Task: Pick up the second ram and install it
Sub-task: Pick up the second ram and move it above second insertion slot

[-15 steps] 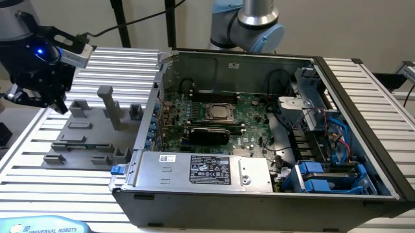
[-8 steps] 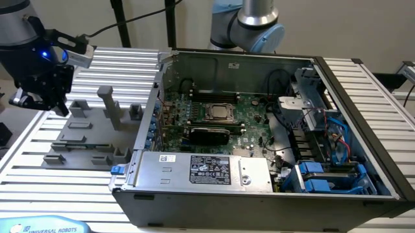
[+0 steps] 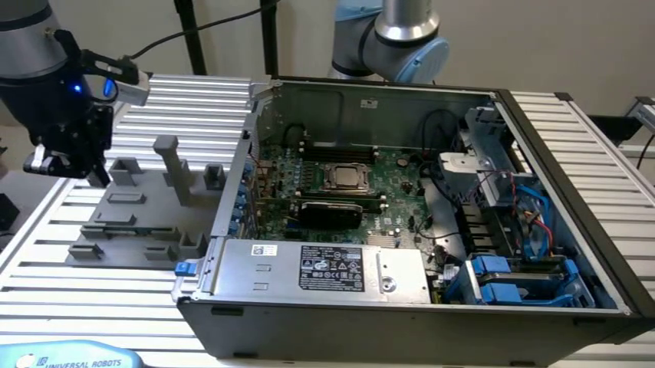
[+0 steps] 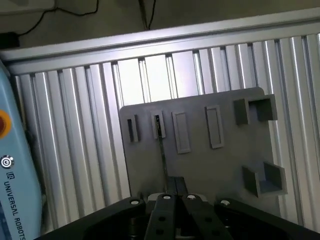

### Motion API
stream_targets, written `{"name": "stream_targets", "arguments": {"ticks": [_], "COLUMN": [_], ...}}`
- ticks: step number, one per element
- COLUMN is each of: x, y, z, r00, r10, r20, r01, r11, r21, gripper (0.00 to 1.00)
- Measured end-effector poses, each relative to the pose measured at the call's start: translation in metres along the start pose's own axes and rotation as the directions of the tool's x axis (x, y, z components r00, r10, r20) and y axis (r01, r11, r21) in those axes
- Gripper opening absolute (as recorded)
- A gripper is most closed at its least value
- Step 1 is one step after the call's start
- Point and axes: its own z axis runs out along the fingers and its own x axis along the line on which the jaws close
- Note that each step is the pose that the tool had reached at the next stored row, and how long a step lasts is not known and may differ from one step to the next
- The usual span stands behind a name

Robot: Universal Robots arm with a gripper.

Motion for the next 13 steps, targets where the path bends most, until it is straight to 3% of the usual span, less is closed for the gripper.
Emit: {"name": "stream_targets", "arguments": {"ticks": [2,7,13], "x": [0.0,0.0,0.0], "y": [0.0,-0.0003,-0.0031], "z": [0.0009,0.0034,0.0118], "r00": [0.9994,0.9945,0.9912], "r10": [-0.036,-0.105,-0.132], "r20": [-0.0014,-0.0034,-0.0048], "r01": [0.036,0.105,0.132], "r11": [0.9993,0.9942,0.9909], "r21": [0.0043,0.0225,0.0248], "gripper": [0.11,0.11,0.11]}}
